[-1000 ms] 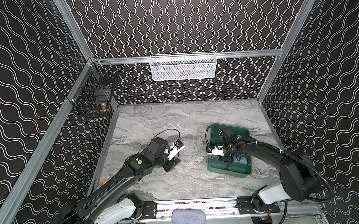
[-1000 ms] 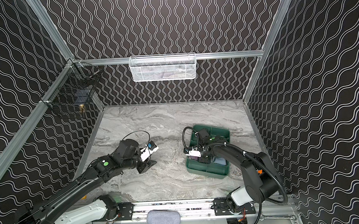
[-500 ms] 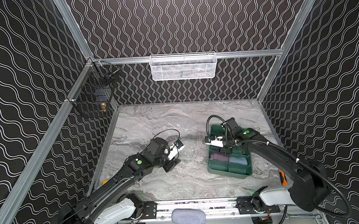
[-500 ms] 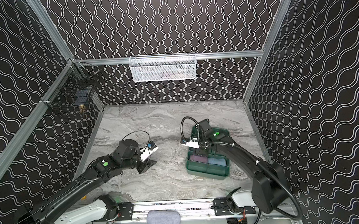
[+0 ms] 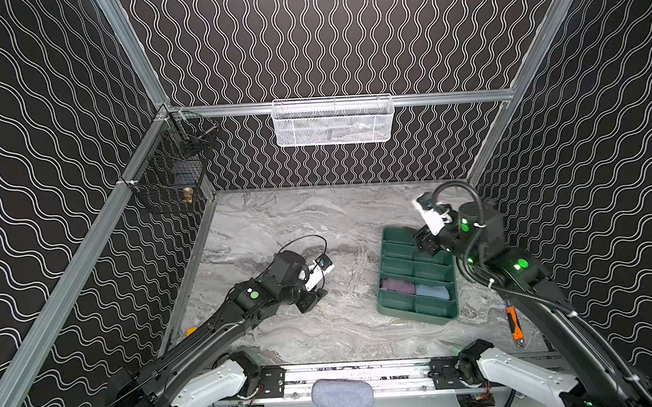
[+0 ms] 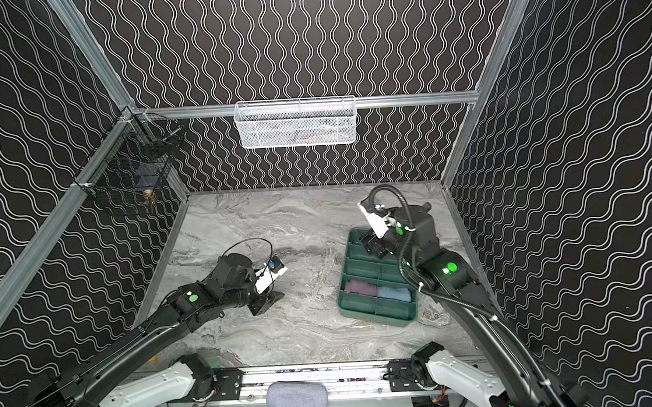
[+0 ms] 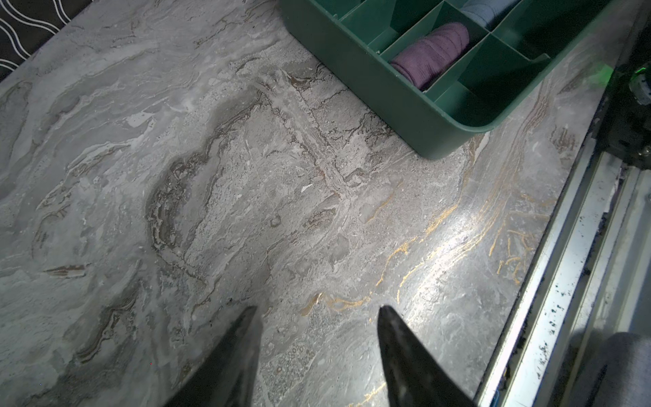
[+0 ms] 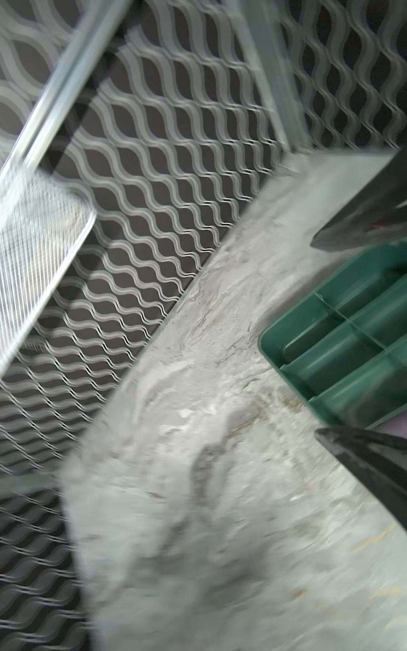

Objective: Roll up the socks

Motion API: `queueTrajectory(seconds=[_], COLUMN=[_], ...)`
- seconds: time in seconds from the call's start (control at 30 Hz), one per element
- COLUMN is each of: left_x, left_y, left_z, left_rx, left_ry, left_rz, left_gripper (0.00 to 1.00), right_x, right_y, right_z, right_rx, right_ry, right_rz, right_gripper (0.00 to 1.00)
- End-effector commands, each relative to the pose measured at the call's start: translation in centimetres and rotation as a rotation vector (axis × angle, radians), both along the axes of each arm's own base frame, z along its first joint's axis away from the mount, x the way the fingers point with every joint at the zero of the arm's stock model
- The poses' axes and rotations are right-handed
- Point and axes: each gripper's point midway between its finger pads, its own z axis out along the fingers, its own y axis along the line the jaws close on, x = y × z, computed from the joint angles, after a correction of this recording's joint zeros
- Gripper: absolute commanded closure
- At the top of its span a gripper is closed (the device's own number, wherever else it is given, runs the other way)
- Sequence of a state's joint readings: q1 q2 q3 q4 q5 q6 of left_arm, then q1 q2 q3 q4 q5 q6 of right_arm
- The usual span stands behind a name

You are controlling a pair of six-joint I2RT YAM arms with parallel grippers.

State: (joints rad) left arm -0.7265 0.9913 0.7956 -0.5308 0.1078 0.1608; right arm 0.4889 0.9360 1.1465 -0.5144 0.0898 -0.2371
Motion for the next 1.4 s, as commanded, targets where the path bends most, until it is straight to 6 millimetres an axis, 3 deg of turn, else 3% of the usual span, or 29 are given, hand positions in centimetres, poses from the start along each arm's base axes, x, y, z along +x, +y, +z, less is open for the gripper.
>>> queueTrajectory(seconds=[0.0,0.1,0.17,0.23,0.27,0.33,0.43,0.63,0.87,0.97,1.13,1.23,1.37], left_x=[0.8,1.2,1.6,1.7,1.8,1.8,2.3,3.3,3.7,4.4,4.3,4.0,4.0], left_y=[-0.3,0.2,0.9,1.6,1.8,2.2,2.7,3.4,3.5,4.7,5.1,5.0,5.7], left_z=[1.1,2.2,3.1,3.9,4.1,4.6,4.8,3.7,3.5,4.3,5.2,5.7,6.4], left_rx=[-0.054,-0.088,-0.113,-0.149,-0.165,-0.193,-0.219,-0.159,-0.145,-0.148,-0.182,-0.204,-0.206], left_ry=[-0.034,-0.097,-0.144,-0.189,-0.204,-0.234,-0.26,-0.246,-0.245,-0.287,-0.319,-0.328,-0.361], left_rz=[0.04,0.076,0.114,0.151,0.165,0.182,0.233,0.3,0.316,0.394,0.416,0.399,0.424], left_gripper=[0.39,0.31,0.24,0.06,0.01,0.01,0.01,0.01,0.01,0.01,0.01,0.01,0.01], right_x=[-1.6,-3.2,-3.9,-4.3,-4.3,-4.4,-3.3,0.4,2.4,3.3,5.9,8.2,11.8], right_y=[-1.5,-2.9,-3.9,-4.8,-4.8,-4.5,-4.4,-5.1,-4.4,-2.9,0.1,3.2,10.0], right_z=[-2.3,-7.8,-11.6,-15.3,-16.6,-19.2,-21.5,-24.3,-26.8,-26.8,-26.3,-25.6,-24.8], right_rx=[0.358,0.481,0.47,0.402,0.372,0.325,0.283,0.257,0.265,0.323,0.452,0.475,0.46], right_ry=[0.213,0.355,0.424,0.496,0.528,0.601,0.625,0.642,0.729,0.742,0.747,0.737,0.743], right_rz=[-0.216,-0.36,-0.438,-0.51,-0.523,-0.535,-0.55,-0.597,-0.618,-0.574,-0.53,-0.512,-0.433], right_gripper=[0.24,0.22,0.22,0.22,0.22,0.2,0.2,0.3,0.64,0.69,0.93,0.94,0.93])
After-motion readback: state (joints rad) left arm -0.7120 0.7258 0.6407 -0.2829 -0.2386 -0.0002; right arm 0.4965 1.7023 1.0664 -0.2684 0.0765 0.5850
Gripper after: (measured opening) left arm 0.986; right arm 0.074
